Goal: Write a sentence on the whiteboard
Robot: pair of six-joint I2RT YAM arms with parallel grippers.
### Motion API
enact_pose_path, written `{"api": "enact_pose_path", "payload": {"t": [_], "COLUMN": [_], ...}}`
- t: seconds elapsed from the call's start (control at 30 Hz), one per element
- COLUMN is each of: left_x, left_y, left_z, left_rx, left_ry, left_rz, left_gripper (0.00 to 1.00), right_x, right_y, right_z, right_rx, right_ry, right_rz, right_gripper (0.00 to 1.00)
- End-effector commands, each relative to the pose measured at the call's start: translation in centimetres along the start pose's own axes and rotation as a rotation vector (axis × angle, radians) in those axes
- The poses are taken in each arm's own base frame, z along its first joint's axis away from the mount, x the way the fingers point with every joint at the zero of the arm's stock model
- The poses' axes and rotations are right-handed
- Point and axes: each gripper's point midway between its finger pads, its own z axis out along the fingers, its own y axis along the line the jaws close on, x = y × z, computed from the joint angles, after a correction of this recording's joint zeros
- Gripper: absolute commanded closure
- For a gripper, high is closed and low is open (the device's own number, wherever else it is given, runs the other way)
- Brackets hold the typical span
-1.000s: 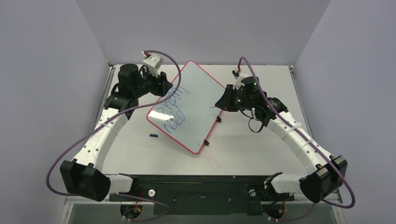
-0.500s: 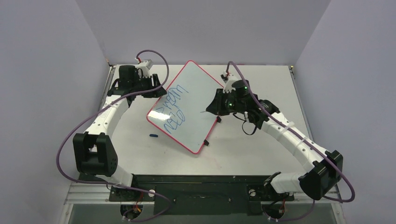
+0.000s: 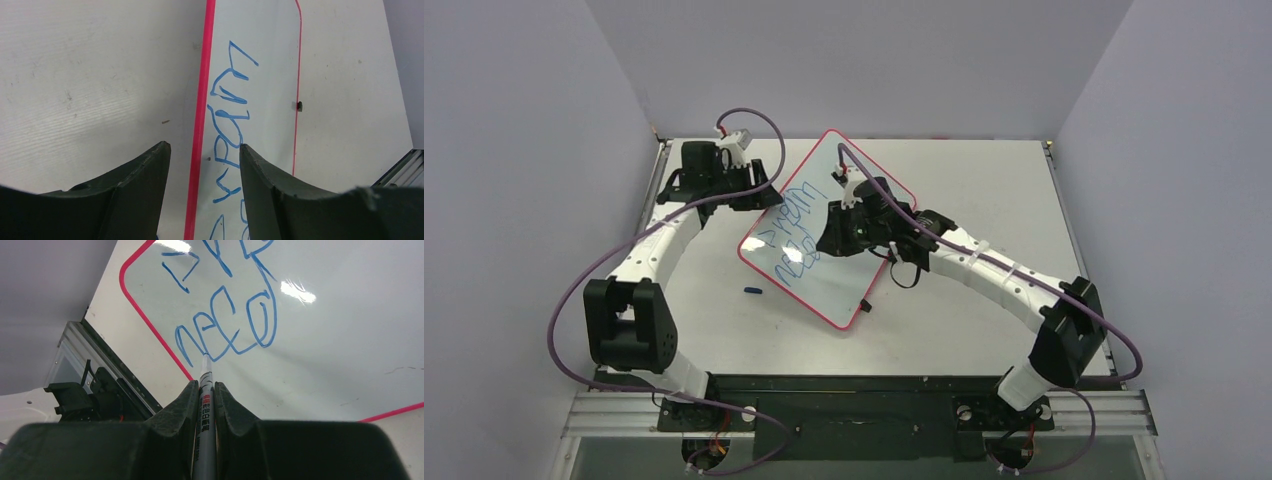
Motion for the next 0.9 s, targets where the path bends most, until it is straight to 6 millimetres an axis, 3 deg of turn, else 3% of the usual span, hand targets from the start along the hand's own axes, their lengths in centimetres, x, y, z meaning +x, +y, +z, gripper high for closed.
{"api": "enact_pose_path", "payload": {"t": [0.0,0.17,0.4,0.87], "left_x": [0.4,0.9,1.1,1.0], "left_y": [0.8,0.8,0.3,-0.2], "left_z": [0.9,1.5,1.8,1.5], "left_rx": [-0.002,0.019,0.051,0.070], "left_ry": [0.008,0.026,0.030,0.020], "left_rz": [-0.028,-0.054,-0.071,-0.057], "left_gripper": [0.50,0.51,0.57,0.60], "right_x": [-2.9,-2.8,-2.3,-1.8], "right_y": [2.6,3.0,2.2,1.0], "right_z": [0.8,2.6,4.1,5.8], "right_rx": [-0.034,-0.025,0.010,0.044], "right_ry": [-0.090,-0.074,-0.059,-0.054], "right_rz": [-0.027,-0.027,-0.013,0.004], "right_gripper": [1.00,1.00,1.00,1.00]}}
